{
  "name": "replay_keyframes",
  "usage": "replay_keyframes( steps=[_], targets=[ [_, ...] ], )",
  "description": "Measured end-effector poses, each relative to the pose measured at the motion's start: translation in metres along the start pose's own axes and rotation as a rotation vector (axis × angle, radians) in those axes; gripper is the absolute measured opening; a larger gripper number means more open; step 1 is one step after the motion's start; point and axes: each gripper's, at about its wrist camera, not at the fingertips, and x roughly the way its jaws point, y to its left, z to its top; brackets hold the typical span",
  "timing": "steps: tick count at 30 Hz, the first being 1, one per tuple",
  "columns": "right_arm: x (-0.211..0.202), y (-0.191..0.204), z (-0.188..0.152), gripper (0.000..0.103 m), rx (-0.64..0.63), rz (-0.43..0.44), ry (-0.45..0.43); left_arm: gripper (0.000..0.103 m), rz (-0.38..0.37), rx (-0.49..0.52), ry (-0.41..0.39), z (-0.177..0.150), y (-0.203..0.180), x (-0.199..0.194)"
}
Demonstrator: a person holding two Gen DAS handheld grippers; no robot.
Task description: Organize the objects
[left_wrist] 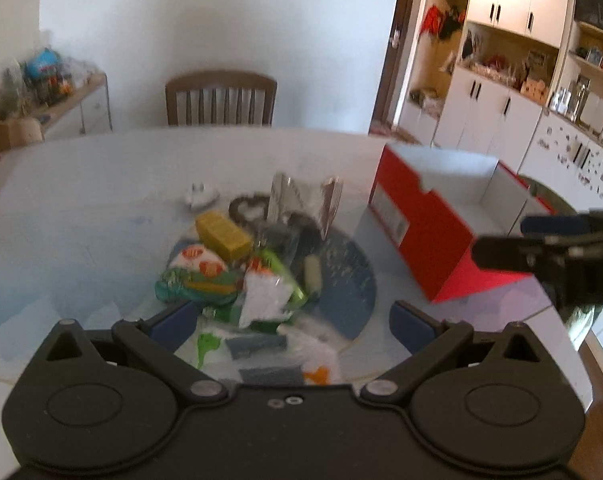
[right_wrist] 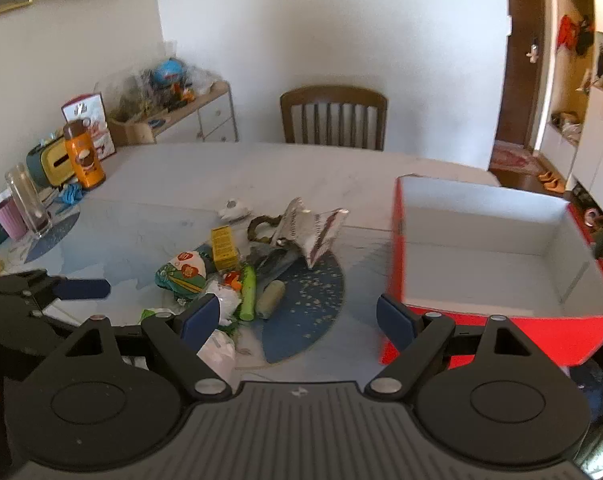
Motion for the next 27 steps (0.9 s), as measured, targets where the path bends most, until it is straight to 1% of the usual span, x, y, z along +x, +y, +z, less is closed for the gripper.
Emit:
replay_keyframes(
  steps=[1,4,9,10,12,14,20,22,24,27],
  targets=[
    [0.008,0.002,0.001,0.086,-0.002,-0.001,0.023,0.102,-0.006,-0.001,0.018,-0.002,0.005,0.006],
    [0.028,0.008,0.007,0.086,-0.014,0.016,0.051,0.101,-0.037,0.005,0.060,-0.005,0.018,0.020],
    [0.056,0.018,0.016,0.086,-0.046,0.027,0.095,0.098,-0.092,0.095,0.087,-0.011,0.031,0.032],
    [0.061,0.021,0.017,0.086,-0.044,0.034,0.103,0.097,-0.098,0.104,0.081,-0.013,0.034,0.033],
    [0.070,0.026,0.018,0.086,-0.046,0.046,0.119,0.096,-0.084,0.115,0.044,-0.015,0.039,0.032],
    [0.084,0.031,0.020,0.086,-0.061,0.044,0.137,0.096,-0.094,0.129,0.039,-0.015,0.043,0.034],
    [0.119,0.049,0.024,0.086,-0.085,0.091,0.205,0.095,-0.169,0.277,0.029,-0.020,0.039,0.040],
    [0.130,0.054,0.024,0.086,-0.079,0.101,0.234,0.090,-0.178,0.303,0.043,-0.021,0.038,0.047],
    [0.140,0.059,0.024,0.086,-0.075,0.109,0.260,0.082,-0.185,0.317,0.046,-0.023,0.038,0.052],
    [0.151,0.067,0.023,0.086,-0.071,0.128,0.288,0.082,-0.207,0.334,0.043,-0.025,0.038,0.056]
  ],
)
